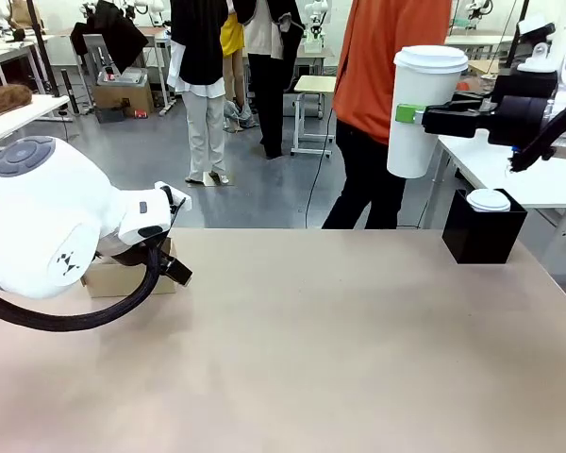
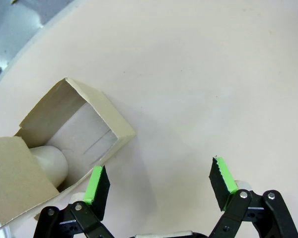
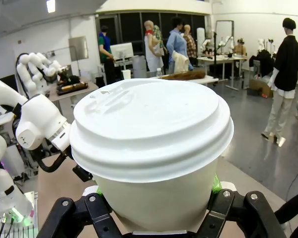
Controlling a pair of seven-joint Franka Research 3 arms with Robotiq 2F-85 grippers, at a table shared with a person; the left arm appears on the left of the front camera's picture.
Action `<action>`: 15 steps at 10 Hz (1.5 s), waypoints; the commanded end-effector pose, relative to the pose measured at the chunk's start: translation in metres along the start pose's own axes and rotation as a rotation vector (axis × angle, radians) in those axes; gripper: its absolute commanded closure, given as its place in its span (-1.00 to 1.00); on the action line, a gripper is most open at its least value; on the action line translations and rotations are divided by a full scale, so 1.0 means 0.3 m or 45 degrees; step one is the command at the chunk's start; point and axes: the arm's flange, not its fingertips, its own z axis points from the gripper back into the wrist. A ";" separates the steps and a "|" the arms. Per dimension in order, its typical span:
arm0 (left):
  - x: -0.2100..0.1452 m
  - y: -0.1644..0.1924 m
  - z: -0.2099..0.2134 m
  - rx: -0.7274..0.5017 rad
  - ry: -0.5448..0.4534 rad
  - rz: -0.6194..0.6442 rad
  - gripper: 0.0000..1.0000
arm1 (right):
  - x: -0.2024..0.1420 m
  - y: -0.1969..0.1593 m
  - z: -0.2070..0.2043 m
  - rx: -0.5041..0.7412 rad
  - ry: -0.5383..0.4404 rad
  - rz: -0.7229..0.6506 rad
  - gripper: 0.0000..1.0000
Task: Pour a drink into a cup and package it in a carrier.
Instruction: Position the Cup Carrier in the center of the table.
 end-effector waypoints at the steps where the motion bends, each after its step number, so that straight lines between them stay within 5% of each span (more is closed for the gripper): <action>1: 0.021 0.030 0.135 -0.078 0.026 0.130 -1.00 | 0.017 0.005 -0.006 0.000 -0.018 0.008 -0.60; 4: 0.067 0.105 0.388 -0.081 0.017 0.245 -1.00 | 0.017 0.005 -0.006 0.000 -0.018 0.008 -0.60; 8: 0.199 0.250 0.586 0.008 0.203 0.449 -1.00 | 0.017 0.005 -0.006 0.000 -0.018 0.008 -0.60; 15: 0.400 0.430 0.417 0.118 0.389 0.762 -1.00 | 0.017 0.005 -0.006 0.000 -0.018 0.008 -0.60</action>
